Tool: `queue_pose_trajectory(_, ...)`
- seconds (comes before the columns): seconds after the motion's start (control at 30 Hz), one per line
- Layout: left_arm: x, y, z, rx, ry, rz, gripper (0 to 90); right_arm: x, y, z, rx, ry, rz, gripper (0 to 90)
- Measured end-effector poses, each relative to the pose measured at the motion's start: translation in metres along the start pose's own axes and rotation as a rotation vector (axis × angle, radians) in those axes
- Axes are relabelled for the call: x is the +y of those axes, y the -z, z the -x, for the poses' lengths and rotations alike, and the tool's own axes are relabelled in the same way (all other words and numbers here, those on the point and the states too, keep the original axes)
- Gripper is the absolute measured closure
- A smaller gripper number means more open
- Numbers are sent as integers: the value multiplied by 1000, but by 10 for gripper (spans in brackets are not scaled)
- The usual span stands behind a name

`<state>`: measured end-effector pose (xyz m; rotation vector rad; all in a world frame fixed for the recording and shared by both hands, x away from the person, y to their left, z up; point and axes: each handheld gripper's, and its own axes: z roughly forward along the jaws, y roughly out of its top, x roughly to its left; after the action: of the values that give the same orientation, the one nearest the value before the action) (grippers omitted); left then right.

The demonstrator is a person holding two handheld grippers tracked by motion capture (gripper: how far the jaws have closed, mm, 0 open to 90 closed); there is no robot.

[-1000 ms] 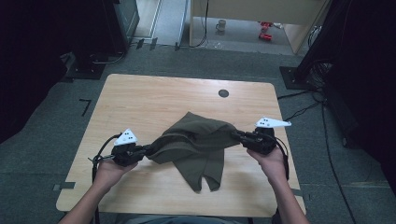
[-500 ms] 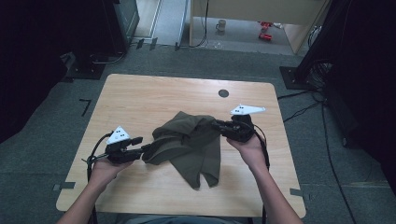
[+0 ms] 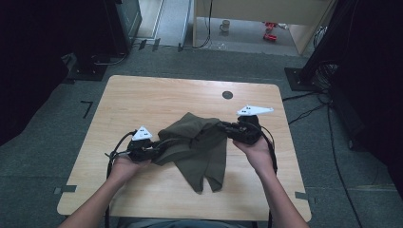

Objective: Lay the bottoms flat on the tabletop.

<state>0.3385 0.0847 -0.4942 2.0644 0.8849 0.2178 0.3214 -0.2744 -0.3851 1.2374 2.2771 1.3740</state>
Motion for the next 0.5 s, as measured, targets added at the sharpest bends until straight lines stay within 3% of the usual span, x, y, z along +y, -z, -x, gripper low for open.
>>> queue_pose_trajectory(0.3,15,-28,24,-78,-27,-6,725,-25,35,9,-37,-44,22,788)
queue_pose_trajectory(0.4,20,-24,25,-95,-24,24,655,-23,43,6,-41,-42,45,788)
queue_pose_trajectory(0.5,23,-8,16,-84,-16,52,603,-18,39,3,-37,-25,44,788)
